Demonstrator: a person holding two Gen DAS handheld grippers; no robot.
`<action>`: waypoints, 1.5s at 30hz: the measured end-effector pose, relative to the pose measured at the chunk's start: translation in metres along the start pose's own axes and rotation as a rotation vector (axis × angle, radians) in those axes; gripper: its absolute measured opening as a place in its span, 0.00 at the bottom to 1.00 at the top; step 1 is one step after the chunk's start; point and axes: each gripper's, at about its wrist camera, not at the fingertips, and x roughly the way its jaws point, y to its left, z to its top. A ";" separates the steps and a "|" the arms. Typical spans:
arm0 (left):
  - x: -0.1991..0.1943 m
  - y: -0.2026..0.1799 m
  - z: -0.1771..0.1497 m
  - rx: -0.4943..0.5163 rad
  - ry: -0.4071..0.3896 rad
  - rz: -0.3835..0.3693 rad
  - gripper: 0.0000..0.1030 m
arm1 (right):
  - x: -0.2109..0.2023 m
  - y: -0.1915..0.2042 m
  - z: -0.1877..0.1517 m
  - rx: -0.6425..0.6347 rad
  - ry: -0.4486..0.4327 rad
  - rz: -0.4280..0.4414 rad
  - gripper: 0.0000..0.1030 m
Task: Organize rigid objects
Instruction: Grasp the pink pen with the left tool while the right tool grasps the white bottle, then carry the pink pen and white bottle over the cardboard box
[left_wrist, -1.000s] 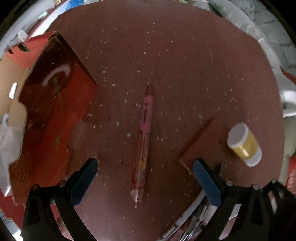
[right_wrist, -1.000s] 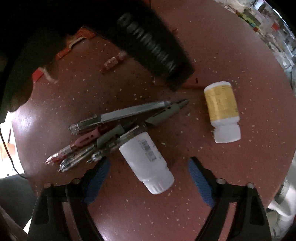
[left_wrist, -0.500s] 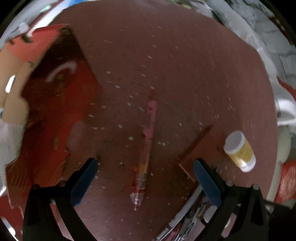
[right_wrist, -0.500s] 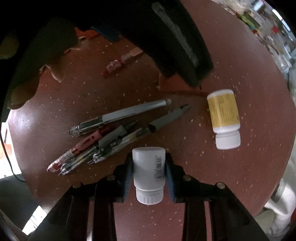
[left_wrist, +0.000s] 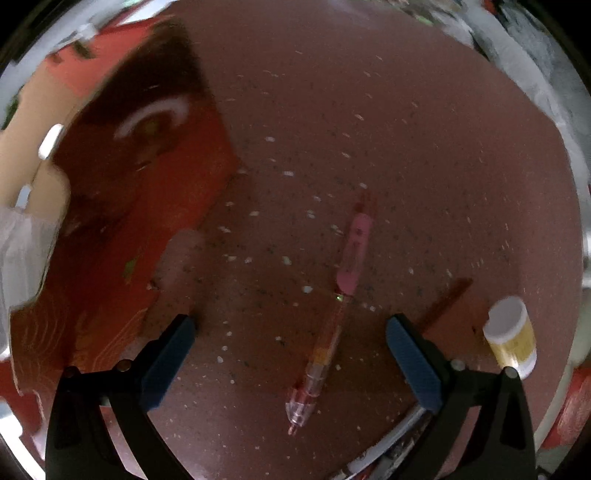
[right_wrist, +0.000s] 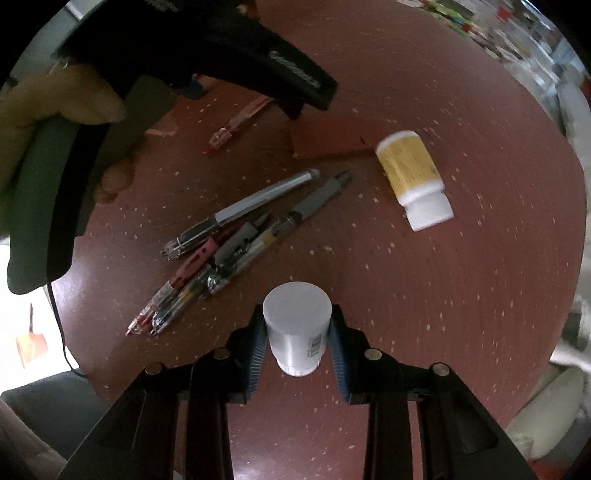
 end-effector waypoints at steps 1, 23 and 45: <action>-0.001 -0.005 0.005 0.054 -0.011 0.000 0.93 | -0.002 -0.002 -0.003 0.015 0.000 0.003 0.33; -0.067 -0.029 -0.123 0.362 0.056 -0.113 0.10 | -0.062 -0.036 -0.088 0.450 -0.015 0.203 0.33; -0.142 -0.001 -0.179 0.370 -0.046 -0.083 0.10 | -0.074 -0.001 -0.084 0.418 -0.023 0.190 0.33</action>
